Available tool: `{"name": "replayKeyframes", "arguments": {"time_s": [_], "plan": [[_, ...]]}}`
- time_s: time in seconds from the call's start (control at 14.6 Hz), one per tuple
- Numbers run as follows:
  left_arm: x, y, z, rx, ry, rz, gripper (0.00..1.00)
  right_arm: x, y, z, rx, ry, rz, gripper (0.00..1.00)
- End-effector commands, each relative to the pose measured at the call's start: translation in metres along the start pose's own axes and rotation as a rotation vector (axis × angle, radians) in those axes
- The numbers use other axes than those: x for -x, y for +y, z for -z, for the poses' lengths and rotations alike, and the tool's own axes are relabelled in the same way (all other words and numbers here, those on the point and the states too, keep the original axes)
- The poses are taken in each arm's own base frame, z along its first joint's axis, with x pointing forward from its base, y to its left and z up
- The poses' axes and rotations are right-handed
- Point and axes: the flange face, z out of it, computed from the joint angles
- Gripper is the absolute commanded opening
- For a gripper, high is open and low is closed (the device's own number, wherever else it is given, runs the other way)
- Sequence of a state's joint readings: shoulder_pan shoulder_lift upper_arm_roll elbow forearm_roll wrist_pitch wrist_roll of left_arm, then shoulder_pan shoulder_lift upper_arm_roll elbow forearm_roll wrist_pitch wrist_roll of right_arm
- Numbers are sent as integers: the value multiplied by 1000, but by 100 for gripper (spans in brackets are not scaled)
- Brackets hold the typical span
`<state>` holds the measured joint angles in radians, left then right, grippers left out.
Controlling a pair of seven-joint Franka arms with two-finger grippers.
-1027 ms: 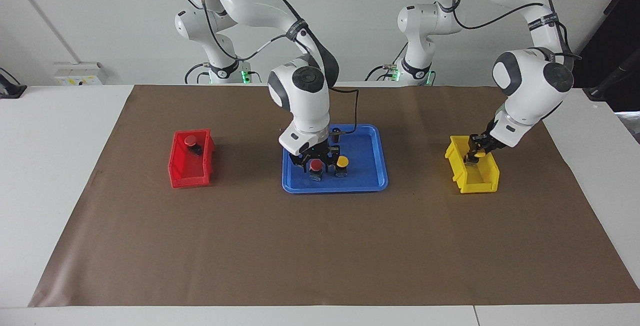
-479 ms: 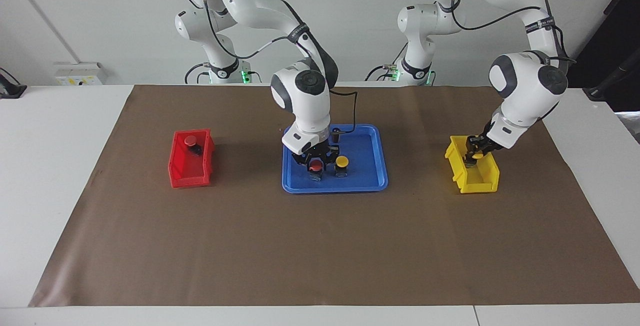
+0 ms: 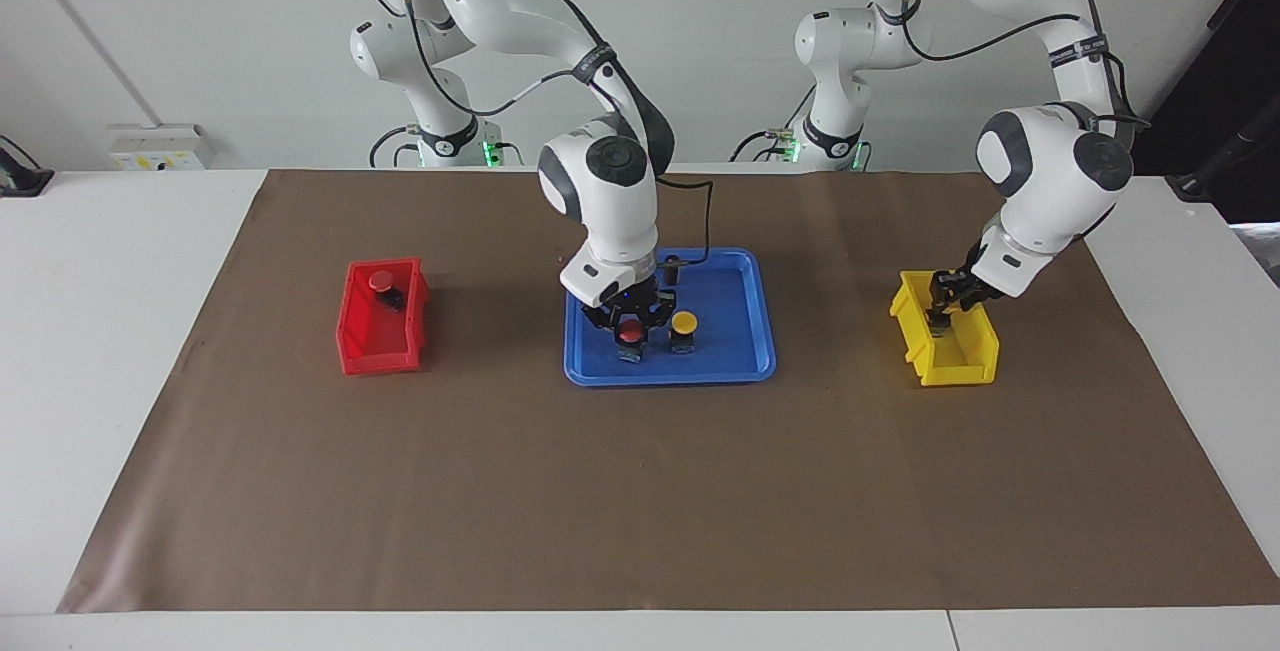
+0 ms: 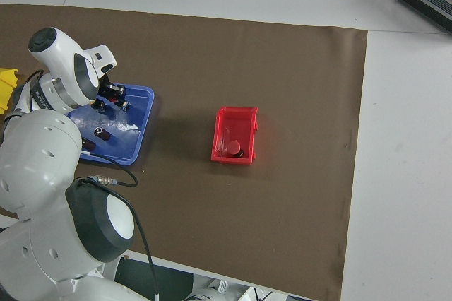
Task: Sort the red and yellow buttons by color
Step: 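Carry the red button to the red bin and open the right gripper, then reach the left gripper to the last yellow button while the right gripper withdraws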
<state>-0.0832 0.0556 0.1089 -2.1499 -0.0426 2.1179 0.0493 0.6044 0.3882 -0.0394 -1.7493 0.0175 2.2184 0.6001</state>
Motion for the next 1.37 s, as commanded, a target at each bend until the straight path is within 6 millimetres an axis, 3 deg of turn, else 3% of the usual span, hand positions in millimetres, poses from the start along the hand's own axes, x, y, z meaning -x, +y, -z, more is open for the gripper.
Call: {"name": "replayKeyframes", "arguments": {"time_s": [0.0,0.07,0.14,0.21,0.27,0.48,0.62,0.68,0.75,0.82,0.96,1.03,1.1,1.3], "plan": [[9,-5,0,-14,-8,-1,48,-15,39,62,5,2,-25,29],[8,-4,1,-14,-7,-3,51,-20,67,87,14,-12,1,29],[5,-5,4,-15,-5,-1,64,-24,99,113,21,-31,51,29],[3,-6,7,-14,-7,7,70,-28,137,135,29,-53,85,29],[0,-6,12,-14,-10,10,73,-27,165,151,34,-70,91,29],[-5,-10,33,-12,-17,16,76,-15,250,153,37,-135,154,29],[-15,-7,58,-12,-34,10,76,-17,306,146,28,-142,176,29],[-18,4,75,-13,-27,-1,75,-14,325,142,23,-124,222,29],[-18,25,85,-16,-26,8,74,-8,342,130,20,-99,256,29],[-13,65,88,-23,-28,40,74,0,359,115,23,-62,258,29],[-1,142,104,-17,6,49,75,15,371,90,25,-24,331,29],[2,181,110,5,26,31,76,17,382,83,26,-29,321,29],[4,209,115,26,42,38,76,18,391,81,28,-24,307,29],[14,308,80,59,61,91,77,22,390,68,27,-25,310,29]]}}
